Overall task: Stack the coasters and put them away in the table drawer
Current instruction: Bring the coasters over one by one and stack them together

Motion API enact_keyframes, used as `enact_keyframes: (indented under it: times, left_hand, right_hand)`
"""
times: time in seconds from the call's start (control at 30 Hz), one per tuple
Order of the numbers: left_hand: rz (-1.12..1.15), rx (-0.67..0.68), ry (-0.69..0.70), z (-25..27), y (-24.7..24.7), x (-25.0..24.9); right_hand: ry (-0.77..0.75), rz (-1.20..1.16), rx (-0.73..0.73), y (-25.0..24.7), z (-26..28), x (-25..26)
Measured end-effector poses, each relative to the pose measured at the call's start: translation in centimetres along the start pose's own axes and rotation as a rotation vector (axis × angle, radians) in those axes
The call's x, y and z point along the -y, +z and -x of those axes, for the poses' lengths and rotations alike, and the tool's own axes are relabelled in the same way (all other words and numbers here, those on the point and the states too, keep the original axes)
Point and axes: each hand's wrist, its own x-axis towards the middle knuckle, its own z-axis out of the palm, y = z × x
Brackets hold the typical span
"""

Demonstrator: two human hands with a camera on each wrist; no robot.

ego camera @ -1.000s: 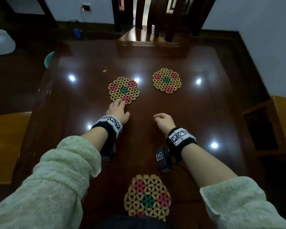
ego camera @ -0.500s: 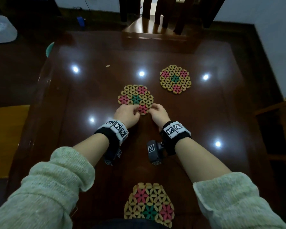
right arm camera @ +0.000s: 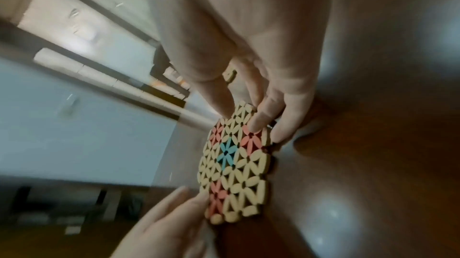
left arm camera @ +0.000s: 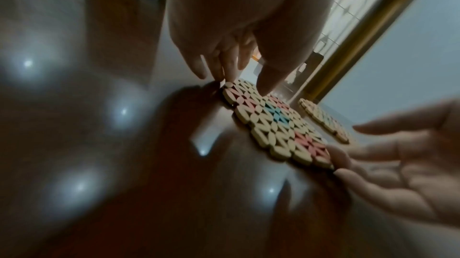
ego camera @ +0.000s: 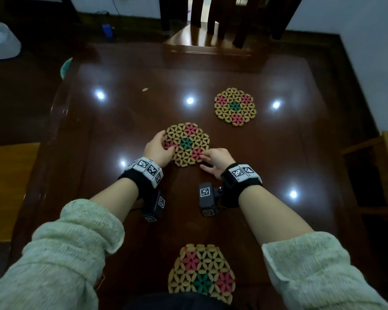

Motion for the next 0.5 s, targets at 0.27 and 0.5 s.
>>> enact_keyframes:
  times: [0.27, 0.5]
  left_hand:
    - [0.292, 0.102, -0.309, 2.0, -1.2, 0.0]
    - [0.461, 0.112, -0.253, 7.2, -3.4, -0.9]
  right_hand:
    - [-0.041, 0.074, -0.083, -1.0, 3.5, -0.6]
    - [-0.101, 0.056, -0.006, -1.8, 7.8, -1.1]
